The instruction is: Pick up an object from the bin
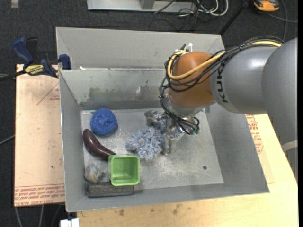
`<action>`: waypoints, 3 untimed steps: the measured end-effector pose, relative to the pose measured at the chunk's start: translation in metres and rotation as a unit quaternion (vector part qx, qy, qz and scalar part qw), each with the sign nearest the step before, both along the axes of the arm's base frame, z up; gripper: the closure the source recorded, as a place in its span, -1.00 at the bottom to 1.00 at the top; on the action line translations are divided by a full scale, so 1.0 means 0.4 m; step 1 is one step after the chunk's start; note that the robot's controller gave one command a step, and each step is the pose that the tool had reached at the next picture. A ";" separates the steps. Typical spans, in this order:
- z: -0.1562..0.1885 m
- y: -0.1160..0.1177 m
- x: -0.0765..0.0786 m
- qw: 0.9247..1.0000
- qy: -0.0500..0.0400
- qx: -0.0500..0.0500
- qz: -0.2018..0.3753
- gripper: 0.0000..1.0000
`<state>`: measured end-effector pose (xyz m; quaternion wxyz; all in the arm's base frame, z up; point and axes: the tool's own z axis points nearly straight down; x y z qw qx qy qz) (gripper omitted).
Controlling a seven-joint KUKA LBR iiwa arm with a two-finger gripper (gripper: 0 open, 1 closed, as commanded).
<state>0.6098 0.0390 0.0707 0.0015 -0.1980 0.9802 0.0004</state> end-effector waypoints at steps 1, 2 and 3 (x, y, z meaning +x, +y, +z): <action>0.000 -0.007 -0.003 1.000 -0.002 0.002 -0.013 1.00; 0.000 -0.007 -0.003 1.000 -0.002 0.002 -0.014 1.00; 0.011 -0.007 -0.006 1.000 0.001 0.002 -0.014 1.00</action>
Offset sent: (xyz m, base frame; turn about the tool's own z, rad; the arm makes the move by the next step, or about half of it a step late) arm 0.0000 0.0000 0.0000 0.0000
